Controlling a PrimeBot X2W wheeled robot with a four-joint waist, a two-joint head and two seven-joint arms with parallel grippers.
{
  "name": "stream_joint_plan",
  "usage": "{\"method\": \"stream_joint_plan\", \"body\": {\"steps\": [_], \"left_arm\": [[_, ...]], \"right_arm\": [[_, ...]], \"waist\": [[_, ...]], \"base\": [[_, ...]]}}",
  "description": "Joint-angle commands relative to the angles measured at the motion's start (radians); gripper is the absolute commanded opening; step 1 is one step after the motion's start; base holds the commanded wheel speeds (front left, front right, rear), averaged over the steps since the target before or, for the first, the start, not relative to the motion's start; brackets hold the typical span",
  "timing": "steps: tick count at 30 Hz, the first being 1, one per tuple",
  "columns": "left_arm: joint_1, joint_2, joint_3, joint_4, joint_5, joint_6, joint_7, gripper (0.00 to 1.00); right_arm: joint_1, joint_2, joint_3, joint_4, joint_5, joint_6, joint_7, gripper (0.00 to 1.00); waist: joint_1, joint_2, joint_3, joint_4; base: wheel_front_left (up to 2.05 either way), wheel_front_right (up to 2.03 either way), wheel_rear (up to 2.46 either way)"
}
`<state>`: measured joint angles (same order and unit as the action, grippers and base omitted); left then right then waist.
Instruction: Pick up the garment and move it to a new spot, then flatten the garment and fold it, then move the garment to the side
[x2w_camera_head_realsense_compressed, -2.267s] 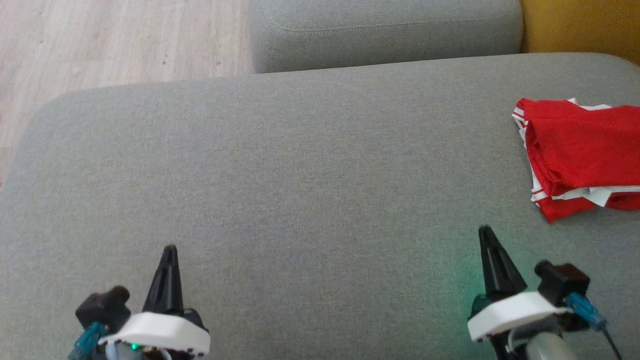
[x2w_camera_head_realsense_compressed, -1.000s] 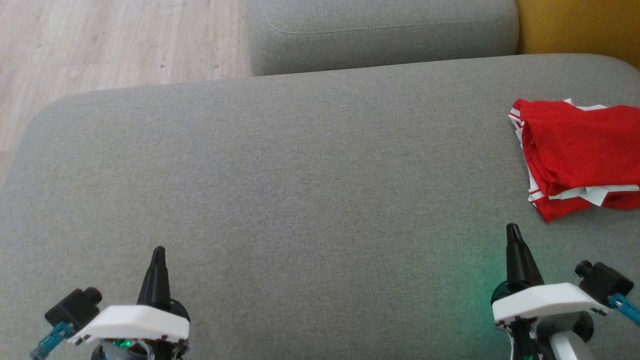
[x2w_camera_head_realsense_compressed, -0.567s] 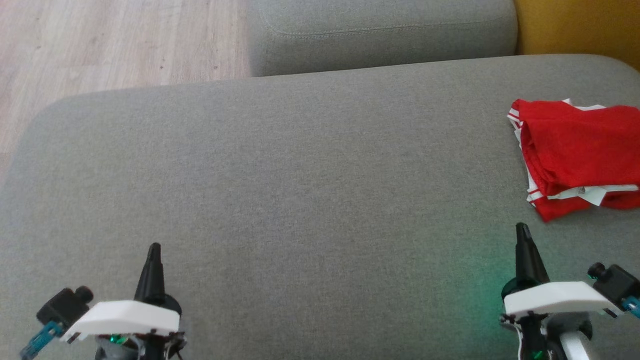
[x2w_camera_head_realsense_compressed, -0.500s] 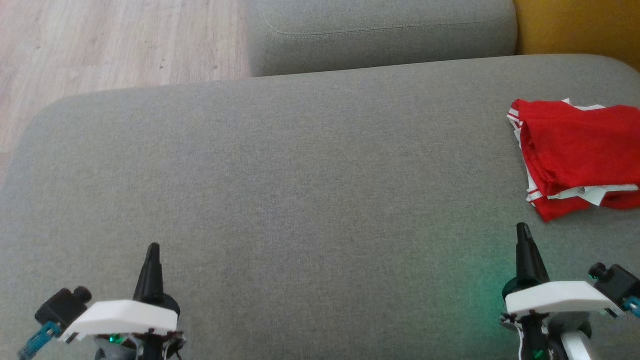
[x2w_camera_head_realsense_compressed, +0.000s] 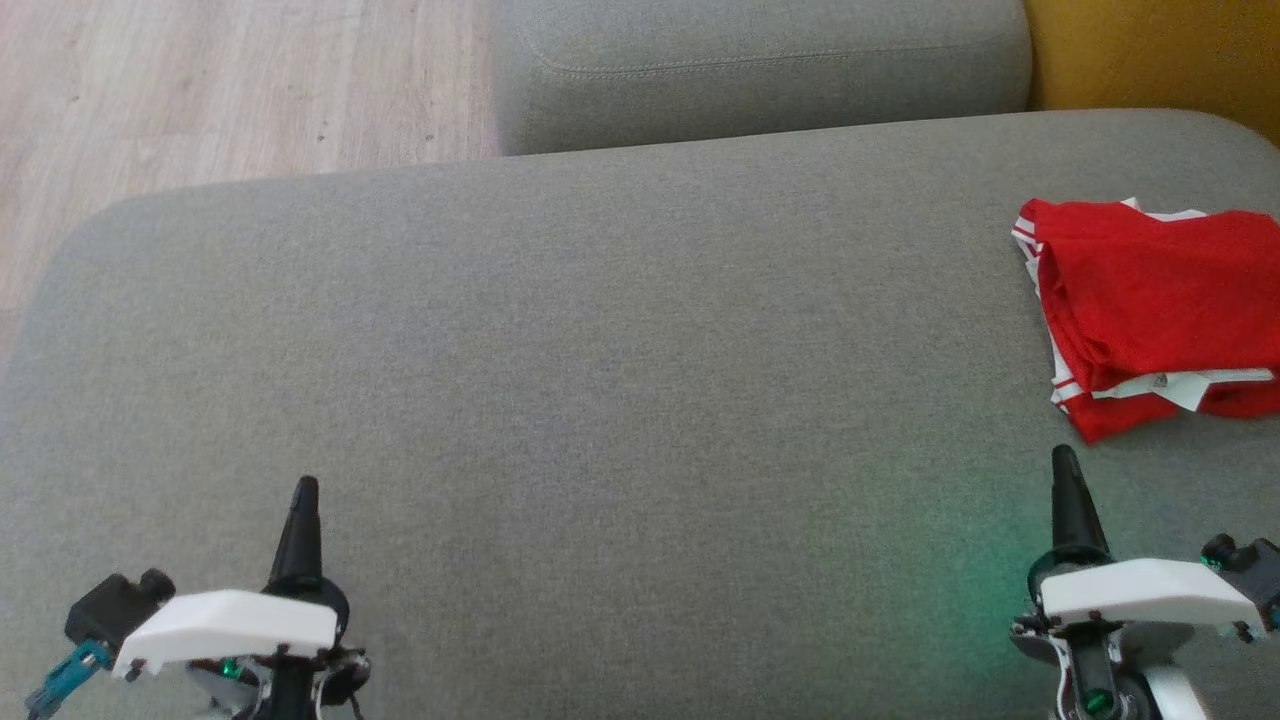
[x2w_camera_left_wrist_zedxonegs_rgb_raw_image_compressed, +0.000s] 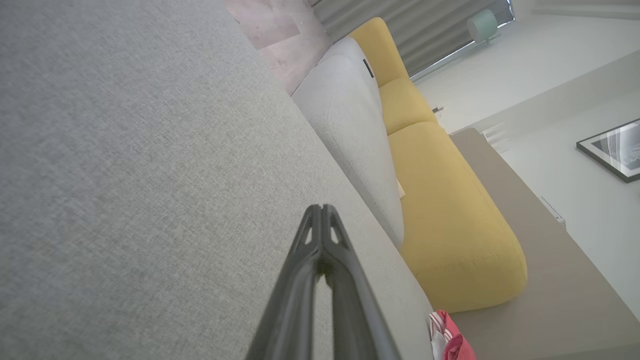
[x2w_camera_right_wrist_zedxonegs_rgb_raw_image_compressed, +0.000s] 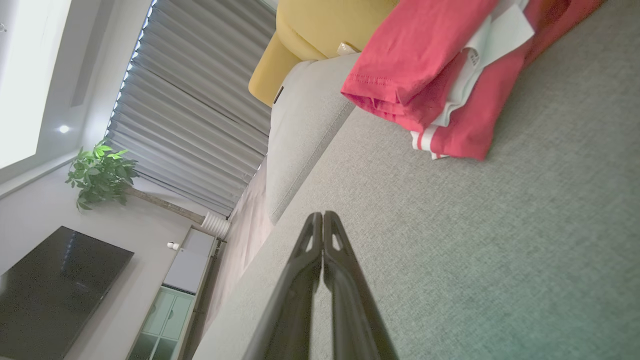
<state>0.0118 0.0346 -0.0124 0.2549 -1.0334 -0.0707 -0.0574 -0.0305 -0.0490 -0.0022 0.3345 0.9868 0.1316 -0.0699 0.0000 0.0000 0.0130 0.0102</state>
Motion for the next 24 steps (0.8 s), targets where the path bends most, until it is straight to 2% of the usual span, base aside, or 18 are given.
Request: {"method": "stream_joint_plan", "body": {"steps": [1,24], "left_arm": [[-0.055,0.01,0.033,-0.029,-0.026,-0.01,0.006,0.0],[-0.082,0.013,0.072,-0.021,-0.252,-0.03,0.074,0.0]], "right_arm": [[-0.056,-0.017,0.006,-0.041,0.03,-0.001,0.008,0.0],[-0.064,-0.017,-0.033,-0.061,0.282,-0.001,0.073,0.0]], "waist": [[0.0,0.0,0.0,0.0],[0.0,0.0,-0.004,-0.004]], "base": [[0.0,0.0,0.0],[0.0,0.0,0.0]]}}
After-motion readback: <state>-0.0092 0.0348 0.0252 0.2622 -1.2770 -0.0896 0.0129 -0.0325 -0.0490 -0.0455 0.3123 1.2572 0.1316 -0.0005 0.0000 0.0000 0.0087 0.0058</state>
